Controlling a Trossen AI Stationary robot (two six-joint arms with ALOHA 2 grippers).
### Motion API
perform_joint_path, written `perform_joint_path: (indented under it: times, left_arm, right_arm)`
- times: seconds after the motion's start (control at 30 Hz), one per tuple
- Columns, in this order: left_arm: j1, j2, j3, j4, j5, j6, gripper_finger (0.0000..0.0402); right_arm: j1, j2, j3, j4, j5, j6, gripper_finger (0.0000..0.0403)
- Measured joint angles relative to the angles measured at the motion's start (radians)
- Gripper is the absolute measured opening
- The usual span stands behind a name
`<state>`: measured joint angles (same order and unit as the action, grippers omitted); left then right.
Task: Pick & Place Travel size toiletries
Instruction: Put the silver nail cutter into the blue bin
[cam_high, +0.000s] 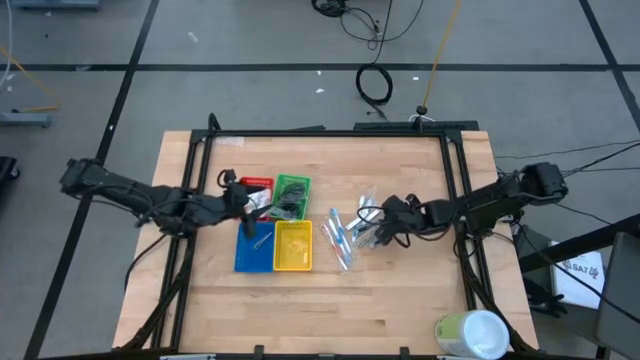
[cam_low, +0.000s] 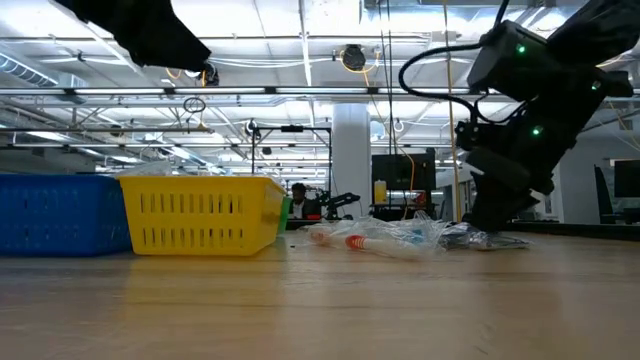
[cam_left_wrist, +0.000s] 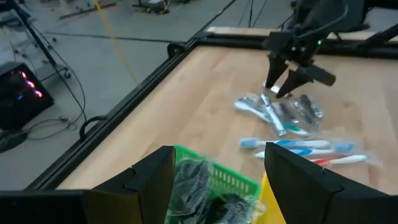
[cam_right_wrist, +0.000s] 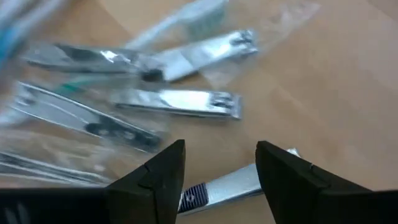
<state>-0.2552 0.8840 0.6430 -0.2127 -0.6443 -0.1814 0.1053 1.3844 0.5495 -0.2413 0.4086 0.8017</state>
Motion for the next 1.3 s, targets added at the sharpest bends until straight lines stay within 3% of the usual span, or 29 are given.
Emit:
perform_joint_path:
  times: [0.13,0.3,0.43,0.7,0.93,1.3]
  left_arm:
    - [0.037,0.026,0.000,-0.001,0.048,0.004,0.0244]
    - [0.070,0.057,0.000,0.000,0.068,0.004,0.0244]
    - [0.081,0.060,0.000,-0.001,0.080,0.000,0.0244]
    - [0.086,0.061,0.000,-0.002,0.105,0.003,0.0244]
    - [0.086,0.061,0.000,-0.003,0.104,0.003,0.0244]
    - [0.086,0.061,0.000,-0.019,0.104,-0.005,0.0244]
  right_arm:
    - [-0.029,-0.039,-0.006,-0.034,-0.026,-0.095,0.0184]
    - [-0.057,-0.145,0.011,-0.035,-0.087,-0.089,0.0184]
    - [-0.067,-0.228,0.012,-0.079,-0.204,-0.007,0.0184]
    - [-0.075,-0.253,0.012,-0.418,-0.146,0.253,0.0184]
    - [-0.107,-0.174,0.011,-0.319,-0.148,0.222,0.0184]
    - [-0.195,-0.048,0.012,-0.110,-0.174,0.028,0.0184]
